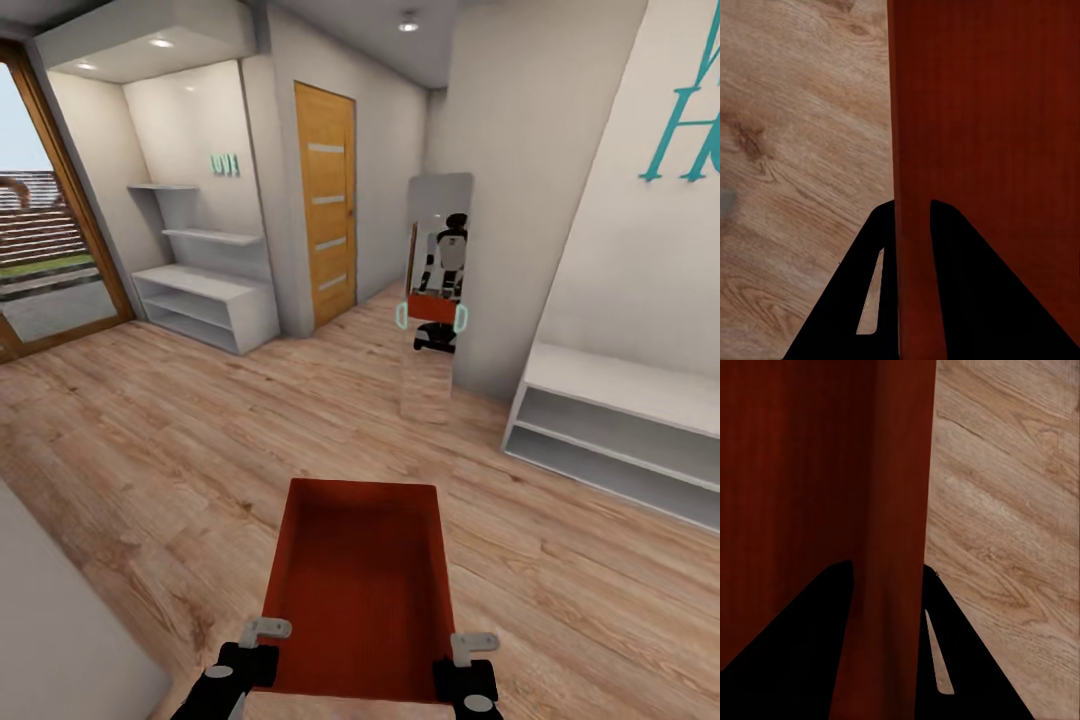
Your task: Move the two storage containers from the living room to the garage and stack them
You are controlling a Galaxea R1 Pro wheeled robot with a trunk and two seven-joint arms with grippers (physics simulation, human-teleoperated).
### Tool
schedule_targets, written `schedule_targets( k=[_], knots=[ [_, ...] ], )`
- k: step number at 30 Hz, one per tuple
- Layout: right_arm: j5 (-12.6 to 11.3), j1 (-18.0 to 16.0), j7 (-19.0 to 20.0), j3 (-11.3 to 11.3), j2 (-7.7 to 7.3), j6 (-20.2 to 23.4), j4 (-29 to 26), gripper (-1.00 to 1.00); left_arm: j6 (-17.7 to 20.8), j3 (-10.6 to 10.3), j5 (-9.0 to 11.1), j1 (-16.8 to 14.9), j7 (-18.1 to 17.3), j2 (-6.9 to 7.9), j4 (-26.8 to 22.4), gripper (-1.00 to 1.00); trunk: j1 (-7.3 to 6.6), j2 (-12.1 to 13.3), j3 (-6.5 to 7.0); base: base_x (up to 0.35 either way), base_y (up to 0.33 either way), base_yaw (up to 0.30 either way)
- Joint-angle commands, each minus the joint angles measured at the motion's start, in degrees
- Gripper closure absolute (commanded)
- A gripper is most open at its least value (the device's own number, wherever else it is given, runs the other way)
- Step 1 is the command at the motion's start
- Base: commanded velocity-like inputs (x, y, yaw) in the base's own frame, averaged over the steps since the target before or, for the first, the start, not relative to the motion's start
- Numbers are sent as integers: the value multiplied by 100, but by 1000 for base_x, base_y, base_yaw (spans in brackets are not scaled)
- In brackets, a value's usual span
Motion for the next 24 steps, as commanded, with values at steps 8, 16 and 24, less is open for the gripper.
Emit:
schedule_targets(
  k=[8,16,24],
  knots=[
    [2,-59,-550,-28,6,-30,-3,100,32,-151,-539,3,71,0,269,100,4,-4,-6,322,0,2],
    [2,-59,-561,-28,6,-30,-3,100,32,-151,-539,4,71,0,269,100,4,-4,-6,322,0,27],
    [2,-59,-551,-28,-20,-30,-3,100,32,-151,-539,3,71,0,269,100,4,-4,-6,322,0,248]
  ],
)
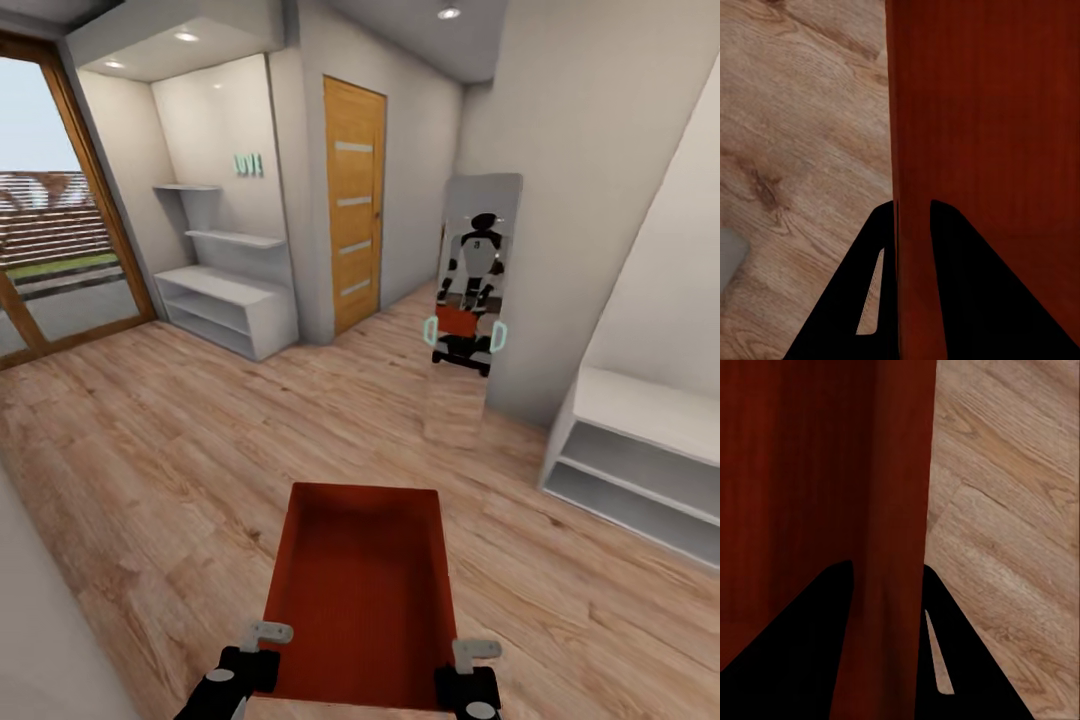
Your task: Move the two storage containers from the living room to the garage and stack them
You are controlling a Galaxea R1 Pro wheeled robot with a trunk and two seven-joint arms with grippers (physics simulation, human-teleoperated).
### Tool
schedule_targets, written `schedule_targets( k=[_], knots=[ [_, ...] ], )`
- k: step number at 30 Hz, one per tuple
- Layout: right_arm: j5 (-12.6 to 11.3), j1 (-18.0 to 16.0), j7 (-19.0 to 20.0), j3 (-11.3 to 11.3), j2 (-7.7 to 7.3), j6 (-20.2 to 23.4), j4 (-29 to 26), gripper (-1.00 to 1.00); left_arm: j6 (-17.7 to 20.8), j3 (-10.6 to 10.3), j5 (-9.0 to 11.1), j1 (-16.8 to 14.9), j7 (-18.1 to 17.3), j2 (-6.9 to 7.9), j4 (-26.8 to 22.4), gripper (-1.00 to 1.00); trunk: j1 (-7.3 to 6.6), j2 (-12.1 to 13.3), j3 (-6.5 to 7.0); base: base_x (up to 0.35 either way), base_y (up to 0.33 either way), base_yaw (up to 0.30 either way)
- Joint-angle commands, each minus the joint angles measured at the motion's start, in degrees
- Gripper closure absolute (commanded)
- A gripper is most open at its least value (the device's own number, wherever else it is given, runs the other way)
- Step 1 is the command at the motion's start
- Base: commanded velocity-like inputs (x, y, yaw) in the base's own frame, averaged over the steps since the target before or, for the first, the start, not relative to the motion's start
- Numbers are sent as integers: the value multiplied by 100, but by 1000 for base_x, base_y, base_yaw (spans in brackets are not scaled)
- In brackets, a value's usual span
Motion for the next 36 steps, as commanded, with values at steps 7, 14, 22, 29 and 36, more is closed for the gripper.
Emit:
schedule_targets(
  k=[7,14,22,29,36],
  knots=[
    [21,-135,-567,-5,-6,-29,-7,100,30,-80,-559,3,69,0,177,100,4,-4,-6,322,0,269],
    [20,-135,-568,-5,-3,-29,-7,100,30,-80,-559,2,69,0,177,100,4,-4,-6,322,0,269],
    [20,-135,-564,-5,-3,-29,-7,100,30,-80,-559,2,69,0,177,100,4,-4,-6,322,0,269],
    [23,-135,-564,-5,6,-29,-7,100,30,-80,-559,2,69,0,177,100,4,-4,-6,322,0,98],
    [22,-135,-564,-5,14,-29,-7,100,30,-80,-559,2,69,0,177,100,4,-4,-6,322,0,5]
  ],
)
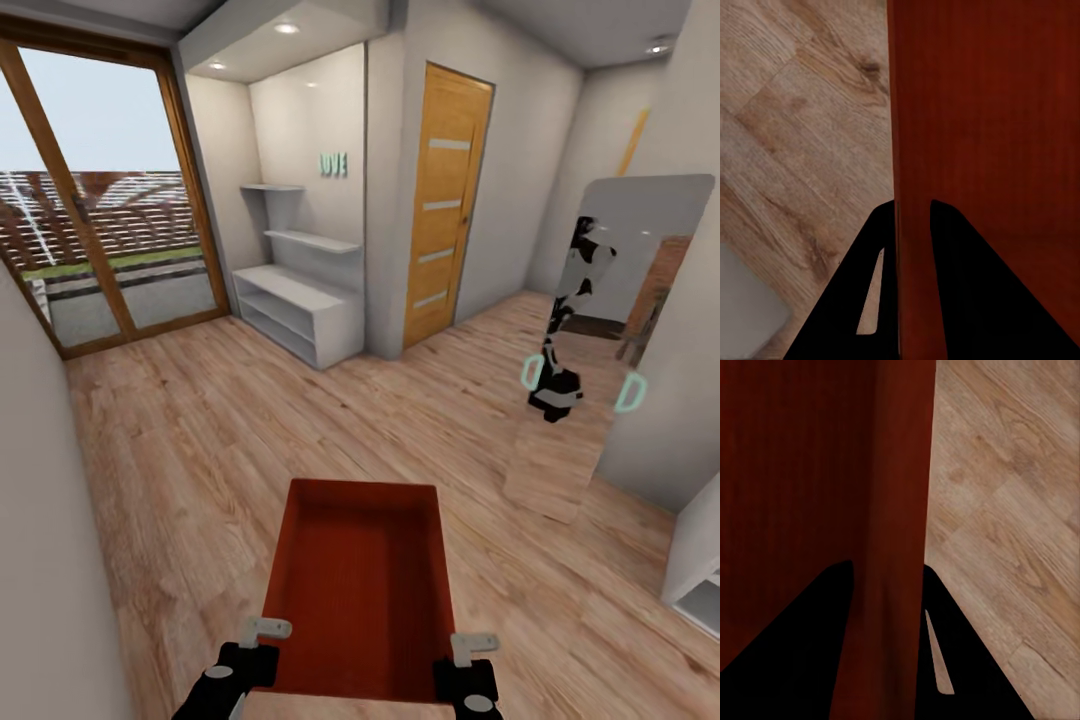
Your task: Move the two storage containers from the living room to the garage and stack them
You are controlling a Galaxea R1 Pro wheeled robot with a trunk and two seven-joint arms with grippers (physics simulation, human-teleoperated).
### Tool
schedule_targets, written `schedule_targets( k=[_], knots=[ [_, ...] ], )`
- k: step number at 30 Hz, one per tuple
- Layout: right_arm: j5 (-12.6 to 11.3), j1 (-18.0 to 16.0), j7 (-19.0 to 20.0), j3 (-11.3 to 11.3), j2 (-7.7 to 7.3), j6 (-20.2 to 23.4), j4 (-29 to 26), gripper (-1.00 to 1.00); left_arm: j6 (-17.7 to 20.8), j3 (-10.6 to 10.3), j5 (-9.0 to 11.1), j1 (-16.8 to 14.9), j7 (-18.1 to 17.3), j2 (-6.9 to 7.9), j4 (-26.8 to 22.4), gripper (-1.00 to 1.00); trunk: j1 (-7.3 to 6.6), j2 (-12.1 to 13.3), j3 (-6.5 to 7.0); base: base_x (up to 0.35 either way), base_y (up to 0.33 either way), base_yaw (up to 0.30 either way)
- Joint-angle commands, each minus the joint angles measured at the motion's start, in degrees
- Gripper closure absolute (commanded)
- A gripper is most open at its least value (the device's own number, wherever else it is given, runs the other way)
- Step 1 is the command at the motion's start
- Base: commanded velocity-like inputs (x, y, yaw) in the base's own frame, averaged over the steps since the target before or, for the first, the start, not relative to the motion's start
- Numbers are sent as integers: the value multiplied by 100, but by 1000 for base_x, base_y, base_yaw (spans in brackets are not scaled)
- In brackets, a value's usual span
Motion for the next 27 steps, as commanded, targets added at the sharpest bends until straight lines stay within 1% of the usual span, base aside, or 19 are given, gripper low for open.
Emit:
schedule_targets(
  k=[1,16,27],
  knots=[
    [0,-60,-557,-24,0,-30,-3,100,32,-146,-542,3,71,1,269,100,4,-4,-6,322,0,1],
    [-1,-60,-557,-24,-17,-30,-3,100,32,-146,-542,3,71,1,269,100,4,-4,-6,322,0,0],
    [1,-60,-548,-24,0,-30,-3,100,32,-146,-542,3,71,1,269,100,4,-4,-6,322,0,0]
  ],
)
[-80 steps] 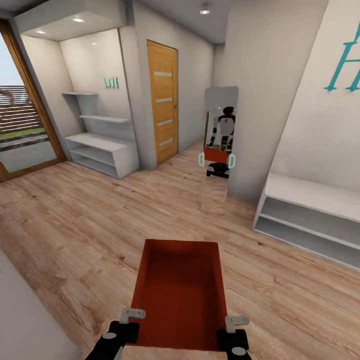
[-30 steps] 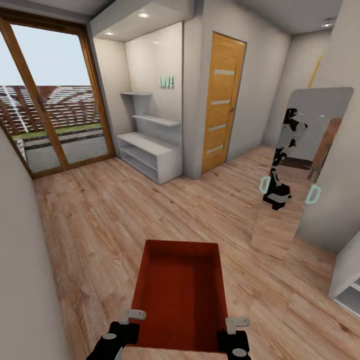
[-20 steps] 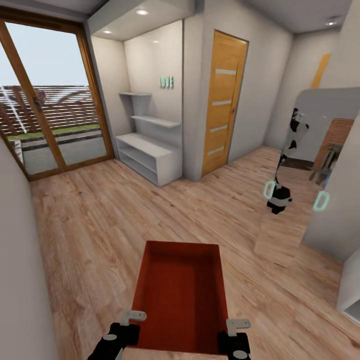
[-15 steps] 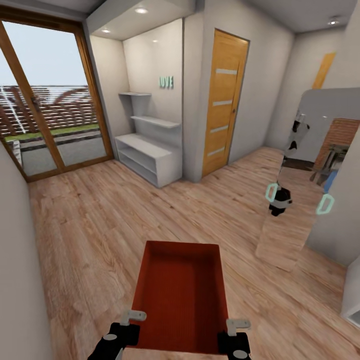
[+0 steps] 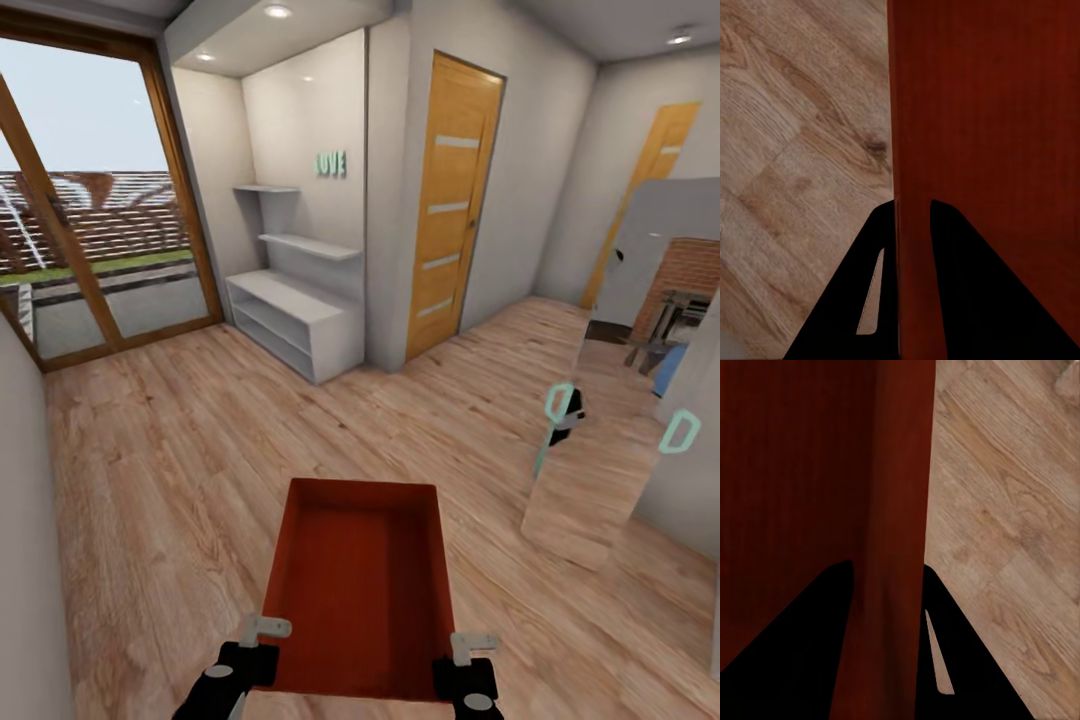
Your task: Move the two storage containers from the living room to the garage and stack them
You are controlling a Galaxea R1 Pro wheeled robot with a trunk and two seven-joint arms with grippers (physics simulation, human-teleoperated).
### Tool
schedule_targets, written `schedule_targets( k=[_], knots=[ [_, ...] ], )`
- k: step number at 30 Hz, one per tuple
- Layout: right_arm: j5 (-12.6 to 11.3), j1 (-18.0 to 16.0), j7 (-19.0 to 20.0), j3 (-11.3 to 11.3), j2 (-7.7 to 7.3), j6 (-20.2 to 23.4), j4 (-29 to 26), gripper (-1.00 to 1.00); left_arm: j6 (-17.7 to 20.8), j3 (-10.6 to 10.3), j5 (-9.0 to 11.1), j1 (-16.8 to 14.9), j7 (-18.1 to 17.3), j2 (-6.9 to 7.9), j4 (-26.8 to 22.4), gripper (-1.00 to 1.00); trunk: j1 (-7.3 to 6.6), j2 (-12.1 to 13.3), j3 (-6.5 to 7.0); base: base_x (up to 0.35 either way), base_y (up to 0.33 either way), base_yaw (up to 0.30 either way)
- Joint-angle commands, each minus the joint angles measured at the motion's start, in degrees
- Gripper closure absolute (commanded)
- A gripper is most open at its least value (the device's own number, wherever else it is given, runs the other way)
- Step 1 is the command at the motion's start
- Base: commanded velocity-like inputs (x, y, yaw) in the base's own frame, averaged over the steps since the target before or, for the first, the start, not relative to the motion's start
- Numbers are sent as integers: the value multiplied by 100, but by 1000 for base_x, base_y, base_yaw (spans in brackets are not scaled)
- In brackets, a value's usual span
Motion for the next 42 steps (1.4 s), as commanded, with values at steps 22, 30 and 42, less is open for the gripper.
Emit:
schedule_targets(
  k=[22,30,42],
  knots=[
    [5,-45,-548,-26,0,-39,-2,100,31,-154,-541,4,71,1,287,100,4,-4,-6,322,0,0],
    [5,-45,-548,-26,-1,-39,-2,100,31,-154,-541,6,71,1,287,100,4,-4,-6,322,0,0],
    [-4,-45,-586,-26,9,-56,-2,100,31,-154,-541,4,71,1,287,100,4,-4,-6,322,0,-110]
  ],
)
